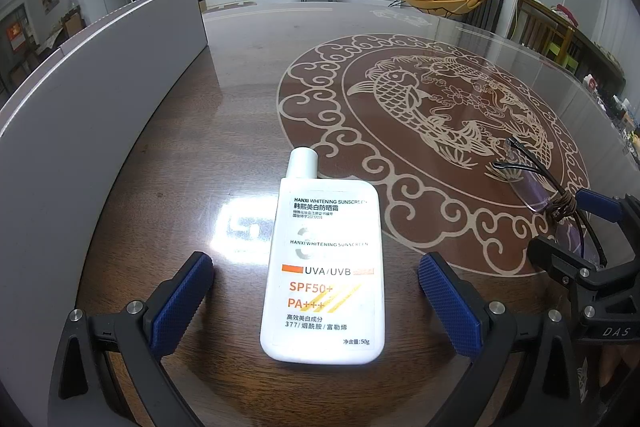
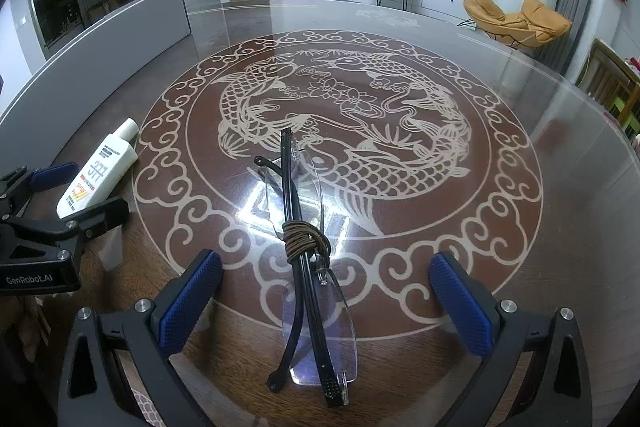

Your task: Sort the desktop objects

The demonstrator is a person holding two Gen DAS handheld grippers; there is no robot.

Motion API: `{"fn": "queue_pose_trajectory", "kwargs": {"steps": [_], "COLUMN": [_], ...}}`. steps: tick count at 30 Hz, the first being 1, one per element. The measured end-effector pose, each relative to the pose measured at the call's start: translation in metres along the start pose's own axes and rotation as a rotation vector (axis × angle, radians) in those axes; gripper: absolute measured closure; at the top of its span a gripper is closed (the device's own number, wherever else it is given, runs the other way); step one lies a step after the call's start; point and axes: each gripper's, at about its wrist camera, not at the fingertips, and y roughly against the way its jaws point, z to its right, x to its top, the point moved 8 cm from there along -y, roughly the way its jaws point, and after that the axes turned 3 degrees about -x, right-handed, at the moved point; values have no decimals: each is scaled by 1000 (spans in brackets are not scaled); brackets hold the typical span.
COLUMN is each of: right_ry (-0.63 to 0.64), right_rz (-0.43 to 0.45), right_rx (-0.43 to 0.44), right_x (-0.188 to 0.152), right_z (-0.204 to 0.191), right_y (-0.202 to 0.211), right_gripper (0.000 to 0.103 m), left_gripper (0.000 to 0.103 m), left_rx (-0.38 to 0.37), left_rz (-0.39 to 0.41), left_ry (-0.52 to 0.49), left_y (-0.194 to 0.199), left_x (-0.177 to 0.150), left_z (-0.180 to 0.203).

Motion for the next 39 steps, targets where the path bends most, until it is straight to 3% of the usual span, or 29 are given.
{"fn": "queue_pose_trajectory", "kwargs": {"steps": [39], "right_ry": [-1], "right_rz": [1], "right_rx": [0], "right_x": [1], "right_z": [0], "right_y": [2], "right_gripper": [0], "left_gripper": [0], "left_rx": [-5], "left_rz": [1], "left_ry": [3], "left_y": [-3], "left_x": [1], "left_z": [2]}}
